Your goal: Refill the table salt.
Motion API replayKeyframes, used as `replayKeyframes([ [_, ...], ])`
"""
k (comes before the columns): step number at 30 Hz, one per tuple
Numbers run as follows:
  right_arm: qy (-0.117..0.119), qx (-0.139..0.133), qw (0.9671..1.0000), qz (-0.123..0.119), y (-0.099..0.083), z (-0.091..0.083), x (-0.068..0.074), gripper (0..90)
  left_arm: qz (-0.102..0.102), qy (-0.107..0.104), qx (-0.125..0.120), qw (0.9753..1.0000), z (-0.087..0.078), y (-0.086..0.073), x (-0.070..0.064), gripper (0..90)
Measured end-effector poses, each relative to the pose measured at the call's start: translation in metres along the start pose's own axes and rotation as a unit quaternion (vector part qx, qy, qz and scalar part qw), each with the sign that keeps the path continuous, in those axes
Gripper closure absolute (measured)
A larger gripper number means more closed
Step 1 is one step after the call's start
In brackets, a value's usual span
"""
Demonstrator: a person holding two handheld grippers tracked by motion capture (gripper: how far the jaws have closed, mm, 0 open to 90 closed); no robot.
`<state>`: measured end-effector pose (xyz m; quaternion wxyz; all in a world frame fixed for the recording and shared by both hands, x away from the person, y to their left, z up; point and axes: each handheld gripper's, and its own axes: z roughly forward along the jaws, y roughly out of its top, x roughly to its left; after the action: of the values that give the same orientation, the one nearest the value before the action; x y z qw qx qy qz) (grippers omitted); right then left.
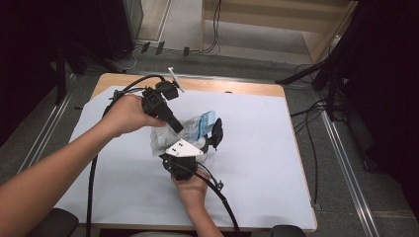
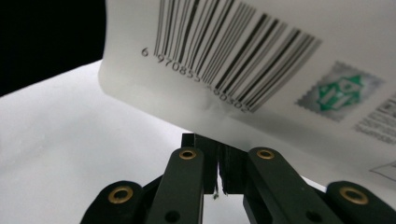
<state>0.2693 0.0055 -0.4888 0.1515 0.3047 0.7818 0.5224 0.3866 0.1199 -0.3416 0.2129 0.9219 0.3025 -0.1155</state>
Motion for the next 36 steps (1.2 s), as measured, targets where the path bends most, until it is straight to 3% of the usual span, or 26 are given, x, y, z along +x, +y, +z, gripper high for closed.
replayKeyframes([
  [3,-0.003,0.004,1.0,-0.004,-0.002,0.0,-0.001,88.1,0.007,0.007,-0.003,0.9999,0.001,-0.002,0.001,85.6],
  [6,-0.001,0.005,1.0,-0.004,-0.003,-0.001,0.0,88.0,0.01,0.009,-0.01,0.9999,0.0,-0.005,0.003,89.4],
  [10,0.001,0.01,0.9999,-0.006,-0.005,-0.003,-0.001,87.3,0.007,-0.01,-0.058,0.9982,-0.007,-0.02,0.008,90.0],
  [16,0.005,0.017,0.9998,-0.004,-0.007,-0.006,-0.004,86.6,0.014,-0.007,-0.124,0.9922,-0.024,-0.042,0.017,90.0],
  [20,0.015,0.015,0.9998,0.001,-0.003,-0.011,-0.004,84.7,0.02,0.002,-0.175,0.9843,-0.033,-0.06,0.025,90.0],
  [22,0.019,0.016,0.9997,-0.001,0.0,-0.014,-0.005,83.9,0.016,0.002,-0.191,0.9815,-0.035,-0.069,0.031,90.0],
  [24,0.02,0.022,0.9995,-0.008,0.005,-0.017,-0.007,83.4,0.016,0.008,-0.22,0.9754,-0.036,-0.08,0.036,90.0],
  [26,0.018,0.025,0.9994,-0.015,0.01,-0.022,-0.009,83.2,0.02,0.017,-0.254,0.9669,-0.038,-0.092,0.039,90.0],
  [27,0.019,0.025,0.9994,-0.016,0.012,-0.024,-0.011,83.0,0.026,0.016,-0.271,0.9622,-0.039,-0.098,0.041,90.0],
  [29,0.026,0.023,0.9994,-0.005,0.018,-0.03,-0.015,82.5,0.023,0.016,-0.292,0.9559,-0.038,-0.108,0.045,90.0],
  [32,0.044,0.027,0.9986,0.006,0.025,-0.036,-0.02,81.6,0.016,0.011,-0.298,0.9542,-0.036,-0.115,0.052,90.0],
  [33,0.048,0.031,0.9984,0.007,0.027,-0.039,-0.022,81.1,0.005,0.008,-0.306,0.952,-0.032,-0.12,0.059,90.0],
  [35,0.055,0.035,0.9978,0.007,0.032,-0.044,-0.026,80.5,0.0,0.009,-0.316,0.9488,-0.029,-0.125,0.065,90.0],
  [36,0.055,0.035,0.9978,0.007,0.032,-0.044,-0.026,80.5,0.0,0.009,-0.316,0.9488,-0.029,-0.125,0.065,90.0],
])
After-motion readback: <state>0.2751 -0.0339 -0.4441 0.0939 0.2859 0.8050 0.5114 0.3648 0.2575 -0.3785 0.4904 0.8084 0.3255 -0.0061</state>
